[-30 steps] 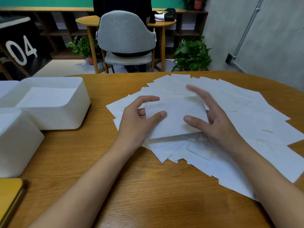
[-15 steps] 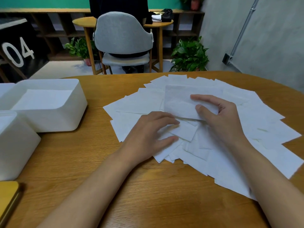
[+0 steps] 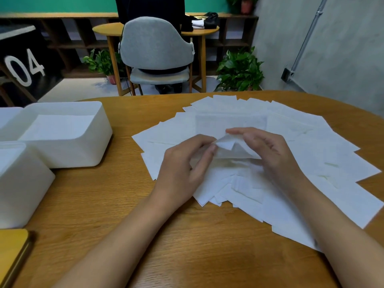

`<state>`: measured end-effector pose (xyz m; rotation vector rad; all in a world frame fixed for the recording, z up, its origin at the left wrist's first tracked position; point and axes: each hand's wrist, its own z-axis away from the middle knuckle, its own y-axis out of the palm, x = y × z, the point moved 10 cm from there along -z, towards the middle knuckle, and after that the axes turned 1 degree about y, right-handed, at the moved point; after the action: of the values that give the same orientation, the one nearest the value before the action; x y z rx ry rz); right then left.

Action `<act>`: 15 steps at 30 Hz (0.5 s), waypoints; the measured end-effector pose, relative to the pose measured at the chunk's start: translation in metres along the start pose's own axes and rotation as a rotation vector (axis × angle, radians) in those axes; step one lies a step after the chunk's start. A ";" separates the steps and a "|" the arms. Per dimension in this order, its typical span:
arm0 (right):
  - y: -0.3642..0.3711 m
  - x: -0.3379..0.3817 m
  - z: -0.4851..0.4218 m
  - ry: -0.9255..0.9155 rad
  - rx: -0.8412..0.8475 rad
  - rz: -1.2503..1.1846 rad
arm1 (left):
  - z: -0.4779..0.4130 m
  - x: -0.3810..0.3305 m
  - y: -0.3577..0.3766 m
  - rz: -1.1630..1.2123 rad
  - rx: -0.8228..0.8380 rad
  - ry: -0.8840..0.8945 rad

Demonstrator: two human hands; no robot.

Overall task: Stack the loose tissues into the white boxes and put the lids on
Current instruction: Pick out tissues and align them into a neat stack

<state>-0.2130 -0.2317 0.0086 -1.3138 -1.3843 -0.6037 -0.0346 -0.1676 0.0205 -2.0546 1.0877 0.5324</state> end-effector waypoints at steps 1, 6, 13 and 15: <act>0.003 0.001 0.001 0.004 0.023 -0.040 | -0.001 0.003 -0.002 0.077 -0.010 -0.056; 0.009 0.005 0.003 -0.008 -0.004 -0.057 | -0.004 0.012 -0.004 0.183 0.017 -0.177; -0.005 -0.014 0.001 0.165 -0.069 -0.227 | -0.010 0.027 -0.008 0.250 0.149 -0.303; 0.008 -0.008 0.003 0.145 0.036 -0.208 | -0.011 0.027 -0.010 0.292 0.142 -0.329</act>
<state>-0.2086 -0.2295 -0.0017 -1.0833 -1.4150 -0.7949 -0.0107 -0.1868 0.0145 -1.6235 1.1914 0.8790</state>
